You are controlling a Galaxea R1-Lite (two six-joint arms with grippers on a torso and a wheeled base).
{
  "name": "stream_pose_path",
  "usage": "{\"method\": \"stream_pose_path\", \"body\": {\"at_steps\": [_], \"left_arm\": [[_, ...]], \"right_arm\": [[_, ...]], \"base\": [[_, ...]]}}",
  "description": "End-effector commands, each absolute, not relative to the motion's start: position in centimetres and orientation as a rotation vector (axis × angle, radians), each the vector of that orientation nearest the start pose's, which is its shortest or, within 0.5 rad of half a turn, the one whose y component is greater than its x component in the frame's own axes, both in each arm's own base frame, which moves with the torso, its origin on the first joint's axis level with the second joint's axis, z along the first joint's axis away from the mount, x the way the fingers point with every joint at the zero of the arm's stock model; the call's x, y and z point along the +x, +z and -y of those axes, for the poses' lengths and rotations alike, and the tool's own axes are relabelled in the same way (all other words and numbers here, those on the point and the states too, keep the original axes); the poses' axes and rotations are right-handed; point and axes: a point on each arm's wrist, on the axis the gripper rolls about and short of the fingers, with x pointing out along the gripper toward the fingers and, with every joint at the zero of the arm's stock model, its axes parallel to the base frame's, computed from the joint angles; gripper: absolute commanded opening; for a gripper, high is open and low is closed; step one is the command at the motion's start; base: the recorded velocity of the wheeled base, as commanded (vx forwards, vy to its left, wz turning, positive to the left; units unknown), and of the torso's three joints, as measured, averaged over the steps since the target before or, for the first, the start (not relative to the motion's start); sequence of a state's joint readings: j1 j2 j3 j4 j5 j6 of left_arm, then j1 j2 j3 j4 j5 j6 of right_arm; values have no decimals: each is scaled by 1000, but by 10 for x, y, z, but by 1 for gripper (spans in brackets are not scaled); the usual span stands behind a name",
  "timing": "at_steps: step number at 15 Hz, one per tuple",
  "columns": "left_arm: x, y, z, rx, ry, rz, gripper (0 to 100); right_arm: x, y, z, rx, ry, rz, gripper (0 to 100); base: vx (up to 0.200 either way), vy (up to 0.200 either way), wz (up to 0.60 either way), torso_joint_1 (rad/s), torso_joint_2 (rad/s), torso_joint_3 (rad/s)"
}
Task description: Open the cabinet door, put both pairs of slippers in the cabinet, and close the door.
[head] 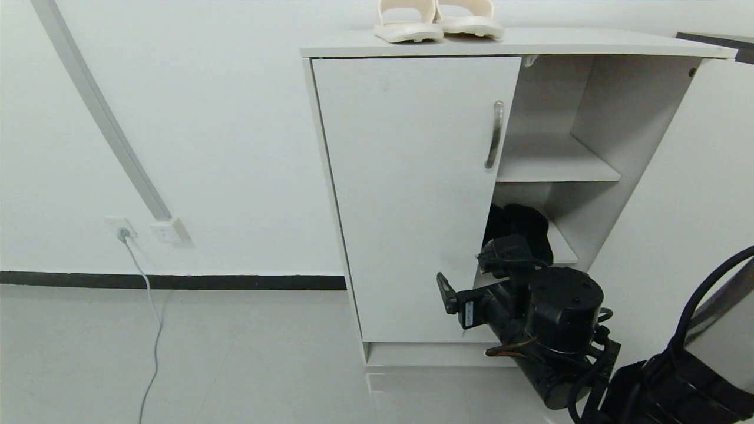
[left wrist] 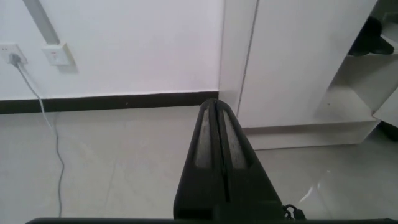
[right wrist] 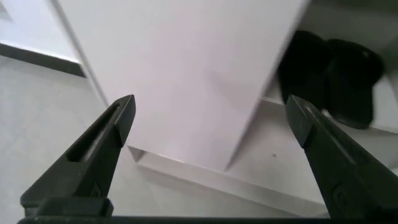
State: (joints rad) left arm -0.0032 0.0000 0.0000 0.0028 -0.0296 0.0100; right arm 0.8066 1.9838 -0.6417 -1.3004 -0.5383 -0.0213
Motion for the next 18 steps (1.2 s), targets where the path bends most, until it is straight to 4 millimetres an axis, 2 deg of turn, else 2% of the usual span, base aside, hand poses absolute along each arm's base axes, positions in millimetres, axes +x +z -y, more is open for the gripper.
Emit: {"method": "stream_pose_path", "body": {"at_steps": [1,14,18], "left_arm": [[-23,75,1,9,-34,-4,0],[-23,75,1,8,-34,-4,0],[-23,75,1,6,-34,-4,0]], "right_arm": [[239,116,-232,-47,269,-30,100],[238,115,-232,-47,283,-30,100],[238,115,-232,-49,284,-32,100]], "base": [[0,0,0,0,0,0],[0,0,0,0,0,0],[0,0,0,11,-176,-284]]}}
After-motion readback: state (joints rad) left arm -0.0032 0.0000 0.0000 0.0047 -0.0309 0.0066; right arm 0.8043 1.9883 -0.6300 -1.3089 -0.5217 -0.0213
